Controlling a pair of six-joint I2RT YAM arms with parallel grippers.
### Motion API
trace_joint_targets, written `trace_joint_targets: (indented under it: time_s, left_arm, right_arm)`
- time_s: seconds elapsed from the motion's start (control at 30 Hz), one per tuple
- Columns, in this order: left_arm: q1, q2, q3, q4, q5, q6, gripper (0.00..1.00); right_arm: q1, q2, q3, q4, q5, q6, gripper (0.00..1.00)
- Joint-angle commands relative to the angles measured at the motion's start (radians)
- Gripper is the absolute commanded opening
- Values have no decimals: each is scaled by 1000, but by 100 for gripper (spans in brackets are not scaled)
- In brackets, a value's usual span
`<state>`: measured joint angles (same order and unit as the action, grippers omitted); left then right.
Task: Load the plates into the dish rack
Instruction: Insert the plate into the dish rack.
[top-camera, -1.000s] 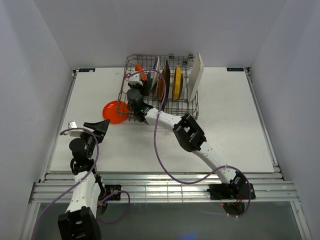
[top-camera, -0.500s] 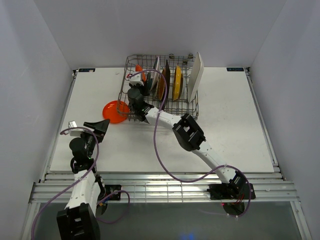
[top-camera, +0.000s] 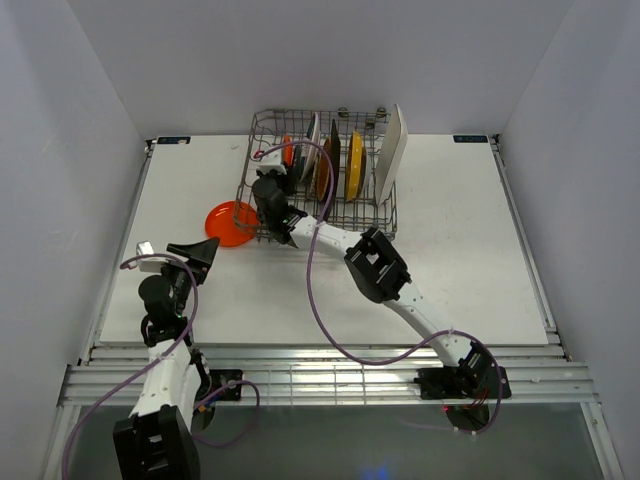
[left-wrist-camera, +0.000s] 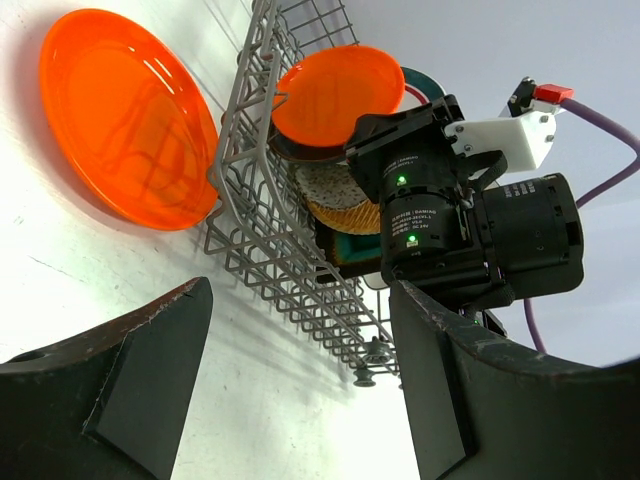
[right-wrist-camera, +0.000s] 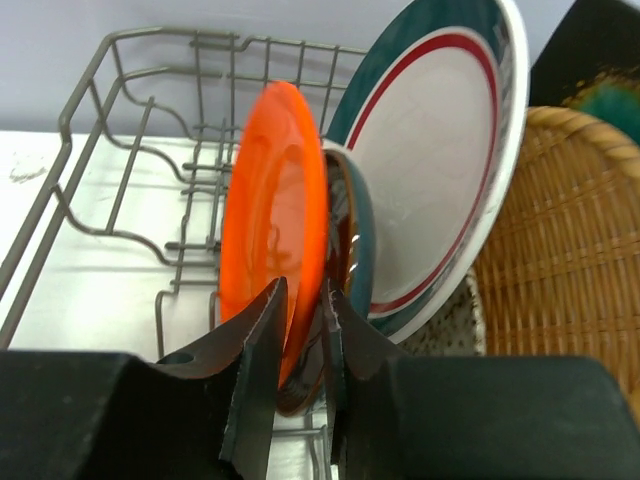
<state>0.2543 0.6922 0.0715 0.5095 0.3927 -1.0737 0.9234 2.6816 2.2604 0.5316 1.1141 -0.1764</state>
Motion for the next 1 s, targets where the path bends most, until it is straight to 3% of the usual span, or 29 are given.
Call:
trace_joint_targets:
  time_s: [0.0, 0.3, 0.57, 0.97]
  left_arm:
    - [8, 0, -18, 27, 11, 4, 81]
    - [7, -13, -21, 27, 18, 1, 81]
    - [5, -13, -19, 27, 23, -2, 82]
    - [7, -19, -24, 27, 28, -8, 81]
  right_arm:
    - [2, -26, -5, -13, 0, 63, 27]
    - [5, -55, -38, -15, 1, 71, 28]
    - [12, -80, -61, -15, -3, 75, 47]
    - [22, -157, -120, 5, 3, 55, 55]
